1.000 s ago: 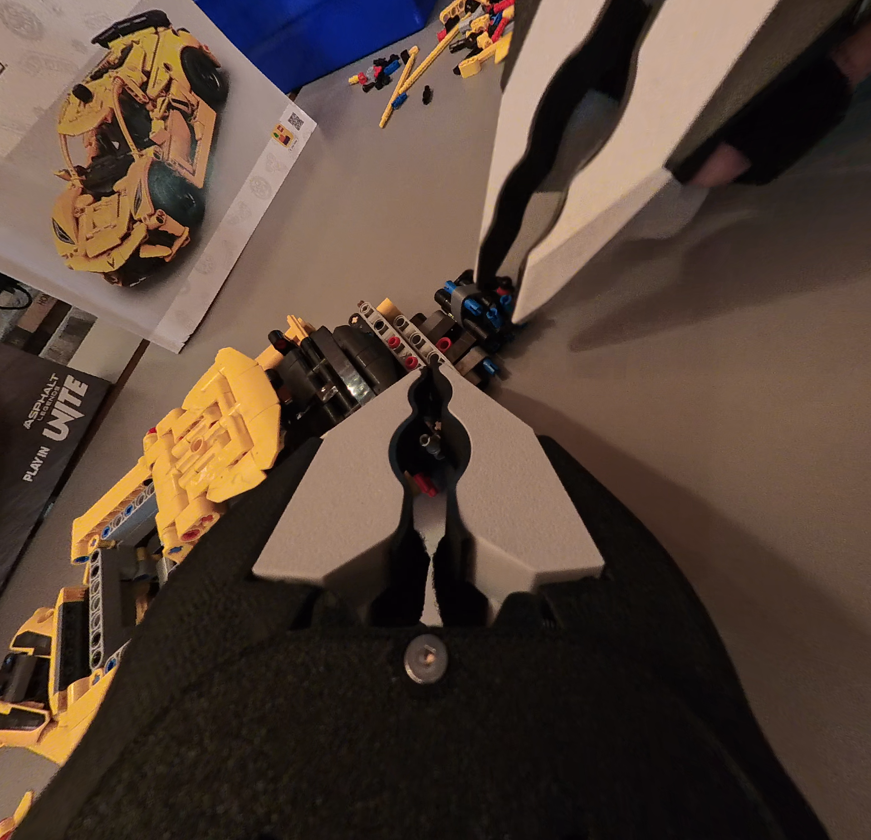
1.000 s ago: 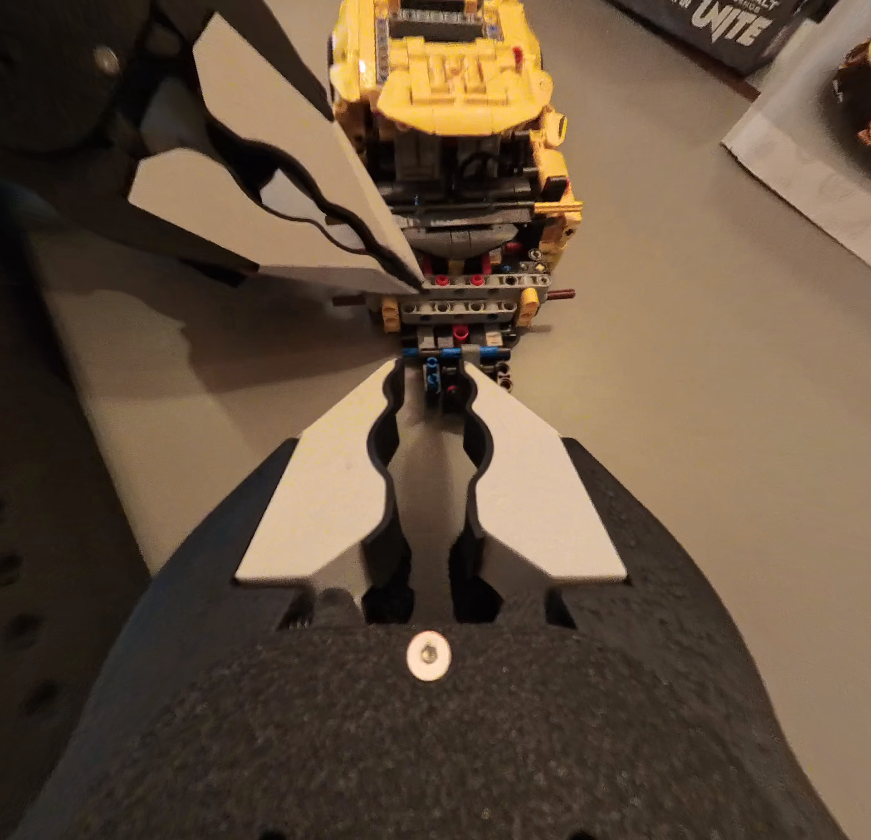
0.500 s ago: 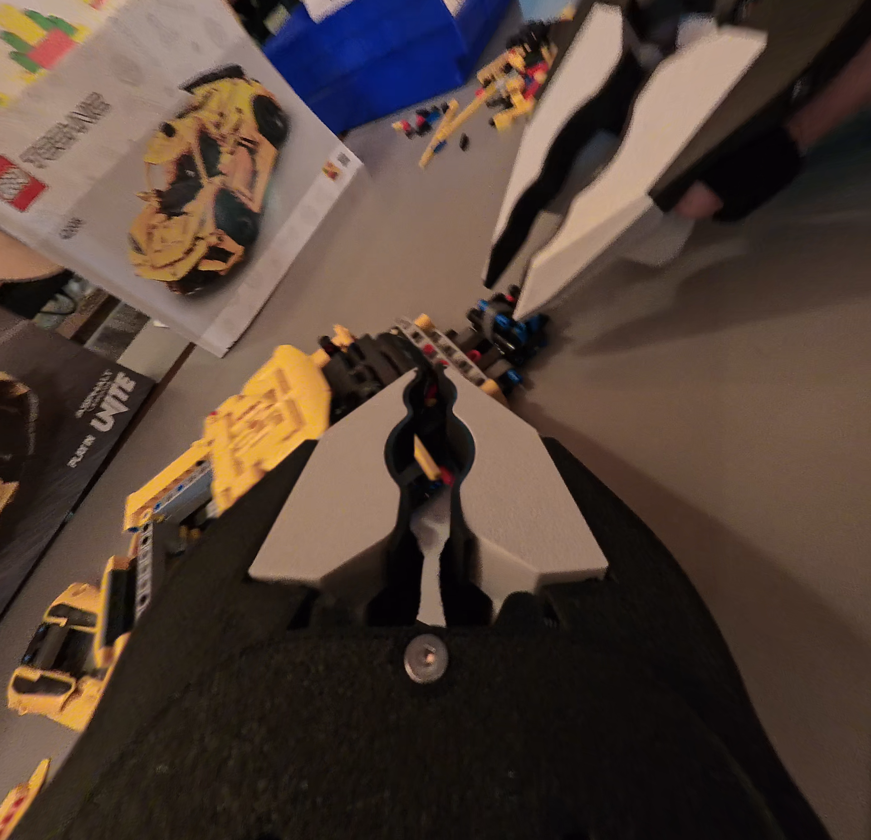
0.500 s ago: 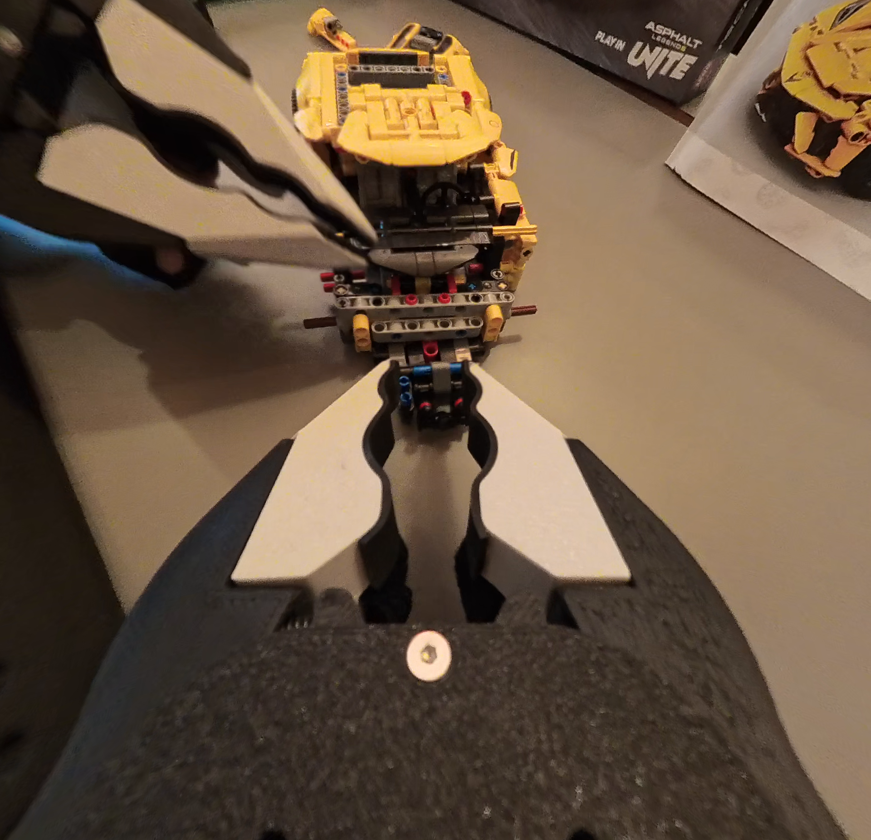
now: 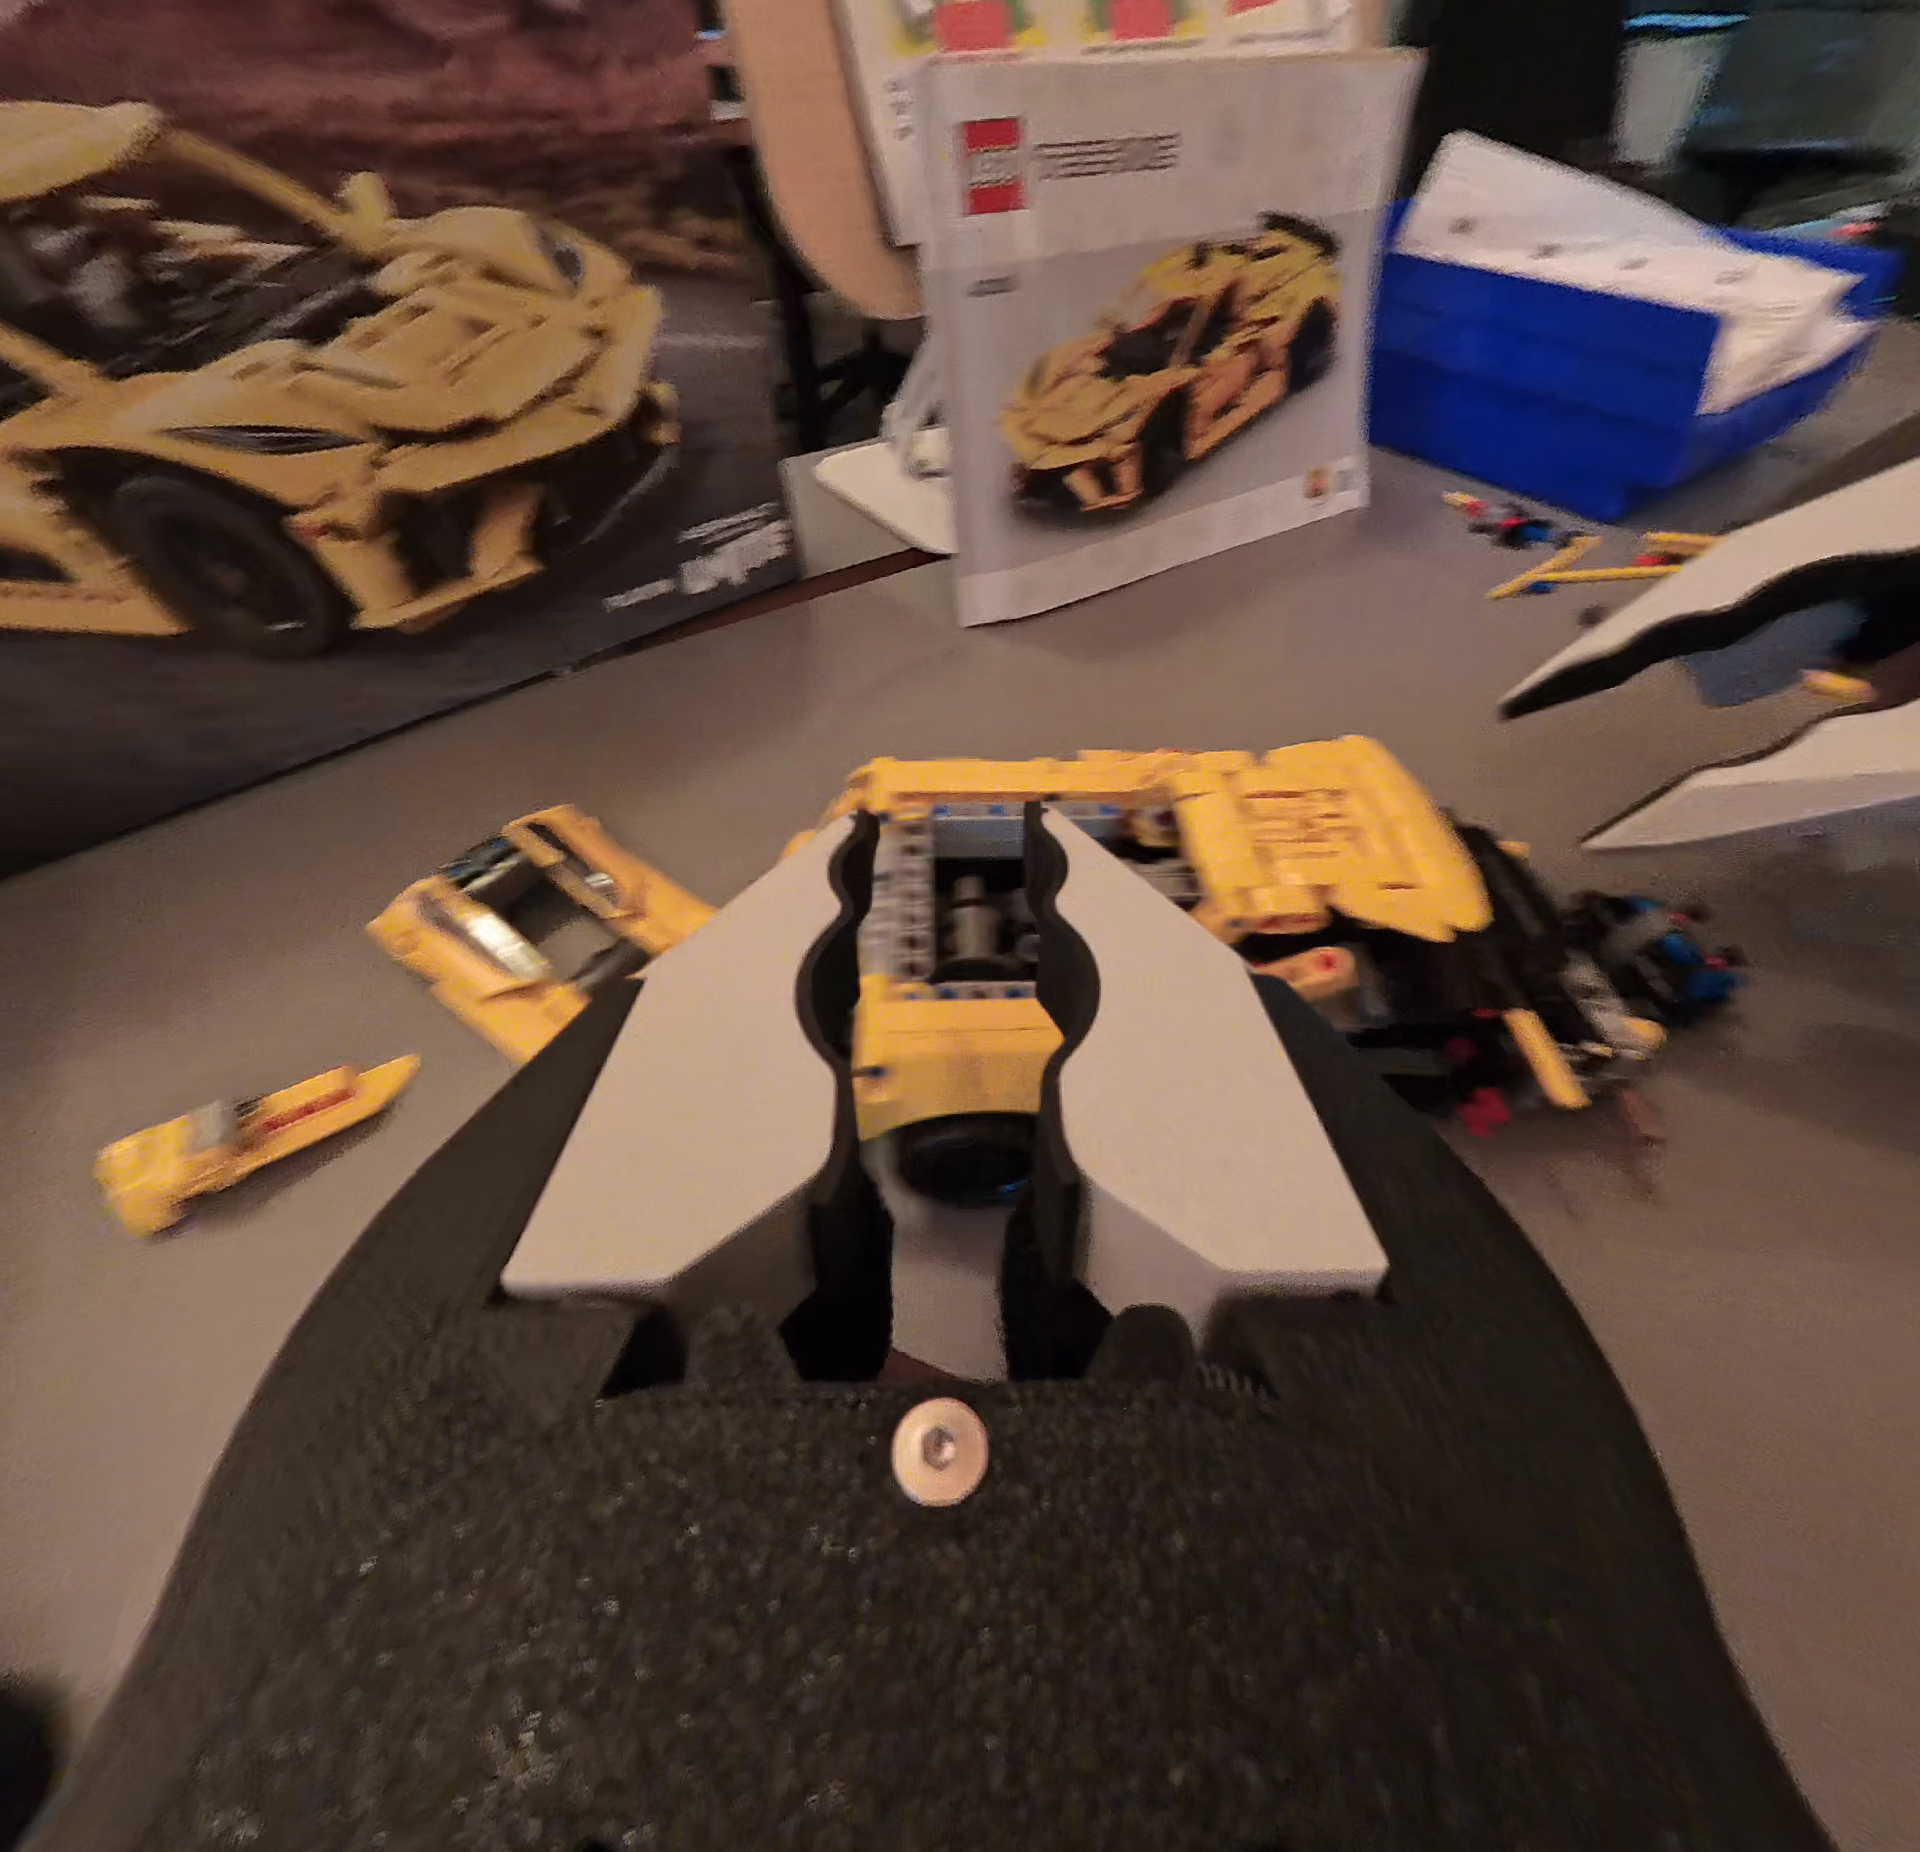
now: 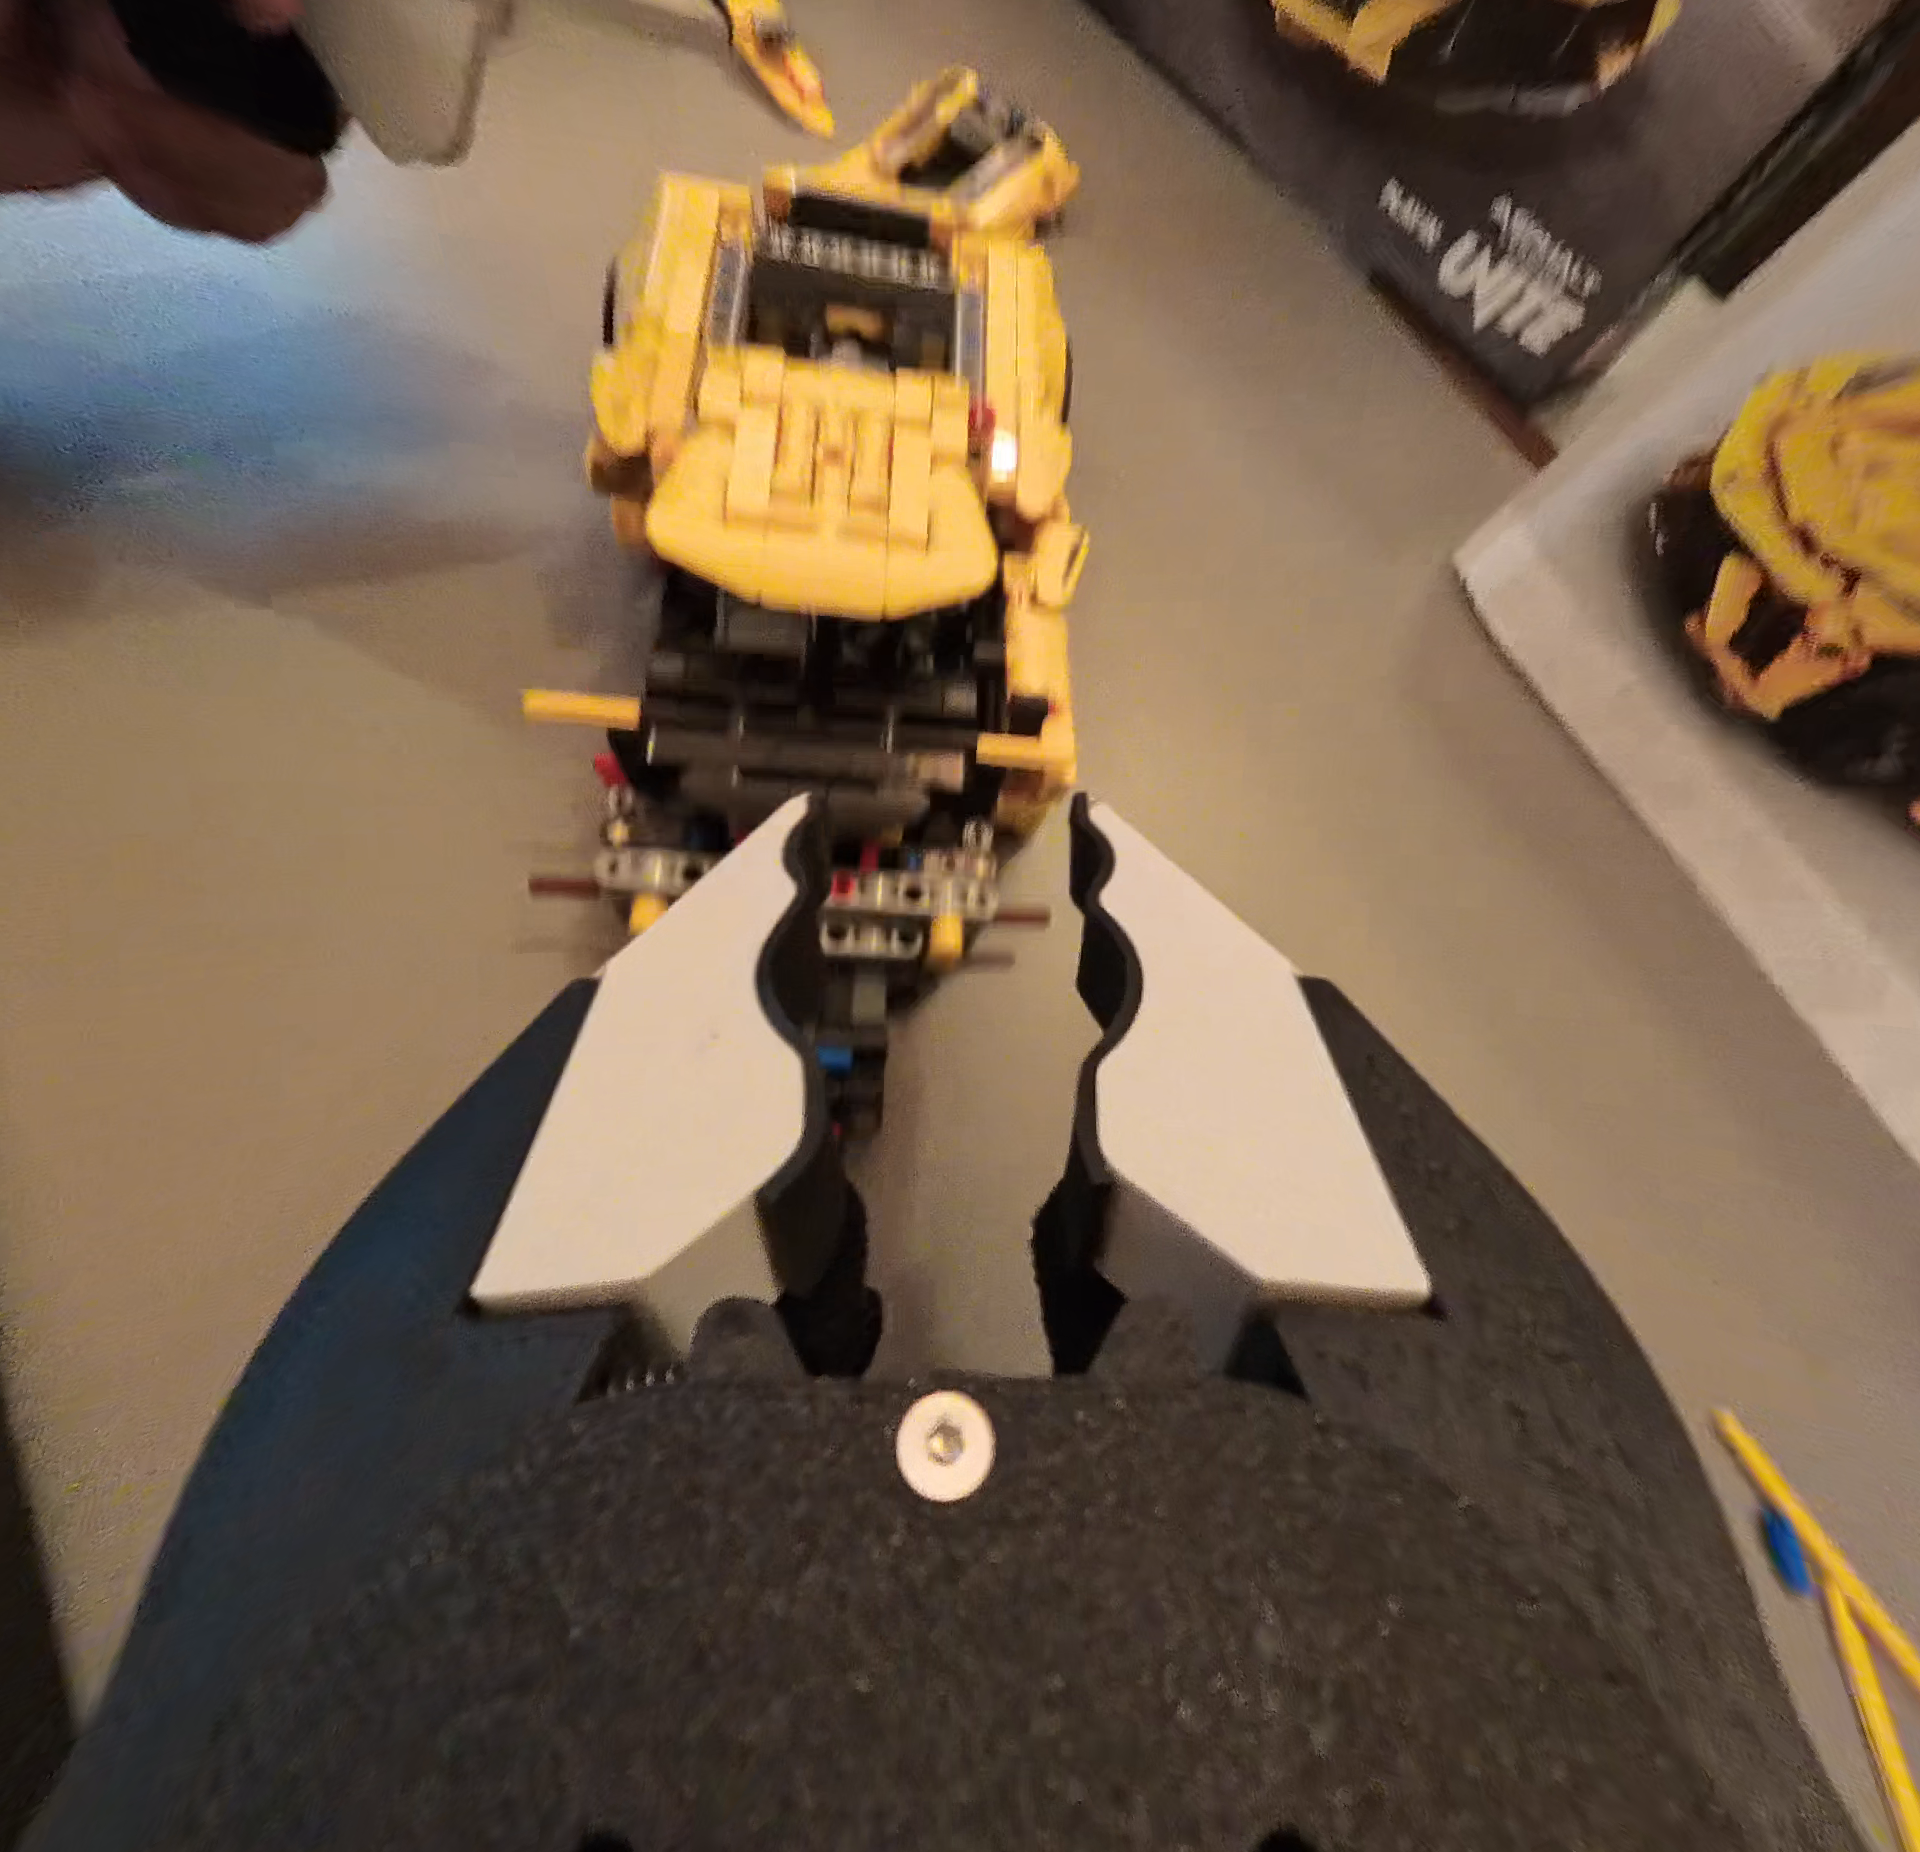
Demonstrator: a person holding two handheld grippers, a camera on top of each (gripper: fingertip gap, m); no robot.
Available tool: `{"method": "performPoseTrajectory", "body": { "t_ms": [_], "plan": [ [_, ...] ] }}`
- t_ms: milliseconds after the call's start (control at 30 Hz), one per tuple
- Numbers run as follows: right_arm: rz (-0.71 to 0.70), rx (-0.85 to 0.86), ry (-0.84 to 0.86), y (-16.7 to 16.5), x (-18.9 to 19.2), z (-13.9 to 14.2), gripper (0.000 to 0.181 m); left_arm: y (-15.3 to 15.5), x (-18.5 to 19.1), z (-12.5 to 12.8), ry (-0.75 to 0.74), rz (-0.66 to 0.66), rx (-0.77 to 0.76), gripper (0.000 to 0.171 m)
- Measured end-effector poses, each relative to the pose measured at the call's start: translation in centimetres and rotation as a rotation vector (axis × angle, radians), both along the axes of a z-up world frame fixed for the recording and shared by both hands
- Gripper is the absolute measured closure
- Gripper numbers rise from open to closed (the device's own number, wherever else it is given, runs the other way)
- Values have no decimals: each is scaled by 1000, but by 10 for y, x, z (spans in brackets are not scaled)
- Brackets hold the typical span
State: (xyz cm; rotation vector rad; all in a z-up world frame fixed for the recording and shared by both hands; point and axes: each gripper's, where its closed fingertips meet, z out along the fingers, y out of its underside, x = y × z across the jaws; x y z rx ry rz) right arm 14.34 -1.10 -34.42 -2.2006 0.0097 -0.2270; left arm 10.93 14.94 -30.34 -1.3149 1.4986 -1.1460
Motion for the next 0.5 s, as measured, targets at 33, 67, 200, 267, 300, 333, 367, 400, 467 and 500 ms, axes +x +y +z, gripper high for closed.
{"method": "performPoseTrajectory", "body": {
  "t_ms": [33,67,200,267,300,333,367,400,467,500],
  "plan": [
    [22,48,19,9,0,7,136,16,-2,3,-15,61,12,144],
    [35,109,64,17,-1,14,136,31,-4,8,-40,114,10,144],
    [17,295,303,20,-10,14,134,55,-12,9,-53,145,-100,144],
    [3,254,217,9,-11,8,137,46,-11,-3,-1,90,-119,138],
    [-29,255,146,4,-6,9,142,39,-10,-7,23,60,-119,135],
    [-47,263,102,1,-4,11,147,30,-10,-8,32,31,-112,134],
    [-43,275,82,1,-5,13,150,23,-11,-8,31,9,-93,134],
    [-39,272,83,2,-6,13,149,19,-13,-9,29,3,-61,134],
    [-13,243,121,5,-12,7,141,14,-17,-14,41,4,-3,134],
    [1,233,125,7,-15,5,136,12,-19,-19,57,2,10,134]
  ]
}}
